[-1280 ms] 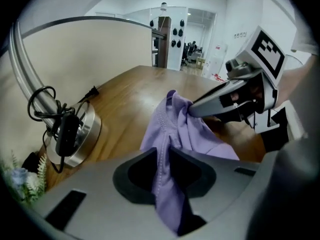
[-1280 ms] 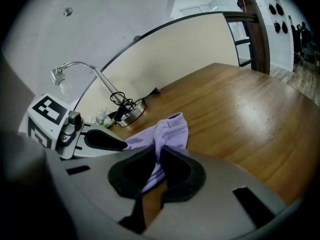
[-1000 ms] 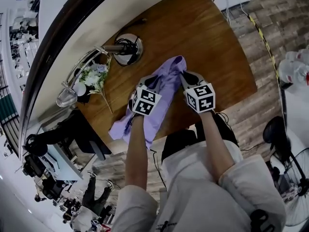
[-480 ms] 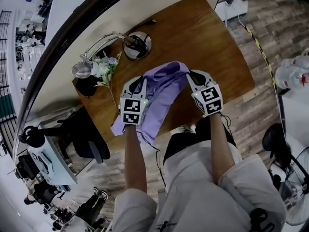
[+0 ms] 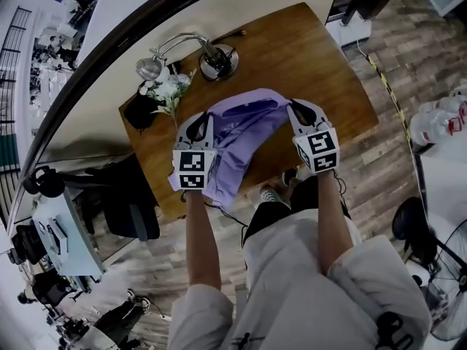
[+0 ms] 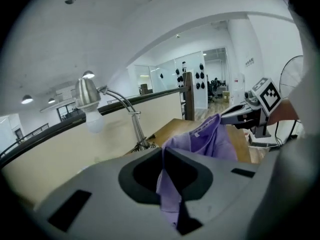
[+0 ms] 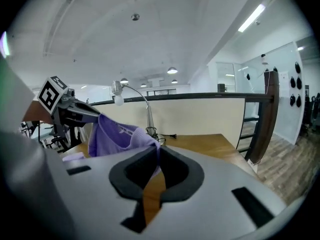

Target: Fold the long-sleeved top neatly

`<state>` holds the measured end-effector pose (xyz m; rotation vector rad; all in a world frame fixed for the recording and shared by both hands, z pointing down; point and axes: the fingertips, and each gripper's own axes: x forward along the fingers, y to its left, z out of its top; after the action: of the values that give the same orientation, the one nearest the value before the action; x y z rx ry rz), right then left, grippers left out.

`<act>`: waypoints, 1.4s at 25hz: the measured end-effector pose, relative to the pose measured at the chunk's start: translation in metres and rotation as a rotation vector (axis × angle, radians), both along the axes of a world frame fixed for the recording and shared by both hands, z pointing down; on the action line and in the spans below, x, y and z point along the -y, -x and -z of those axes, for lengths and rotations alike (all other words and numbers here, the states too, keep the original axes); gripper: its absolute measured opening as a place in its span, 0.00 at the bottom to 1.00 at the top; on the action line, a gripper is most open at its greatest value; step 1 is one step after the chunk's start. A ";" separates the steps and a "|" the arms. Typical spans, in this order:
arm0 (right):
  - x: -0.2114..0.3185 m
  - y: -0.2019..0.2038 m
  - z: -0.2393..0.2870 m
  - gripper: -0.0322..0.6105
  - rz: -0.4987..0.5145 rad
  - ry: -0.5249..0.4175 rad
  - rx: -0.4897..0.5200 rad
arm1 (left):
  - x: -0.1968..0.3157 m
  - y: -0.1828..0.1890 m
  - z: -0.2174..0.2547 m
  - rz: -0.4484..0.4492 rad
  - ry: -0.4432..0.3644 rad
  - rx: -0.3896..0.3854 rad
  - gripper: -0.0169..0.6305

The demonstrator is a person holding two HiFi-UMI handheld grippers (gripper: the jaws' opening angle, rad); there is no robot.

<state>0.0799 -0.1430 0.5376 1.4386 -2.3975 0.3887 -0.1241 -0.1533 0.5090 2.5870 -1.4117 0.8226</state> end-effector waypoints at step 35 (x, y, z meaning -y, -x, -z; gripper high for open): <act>-0.202 0.000 0.264 0.10 0.014 -0.602 0.029 | -0.247 0.009 0.269 0.019 -0.605 0.104 0.09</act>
<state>0.0803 0.0586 0.2736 1.6416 -2.6751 -0.3564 -0.1327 0.0938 0.2404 2.9701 -1.9676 0.6005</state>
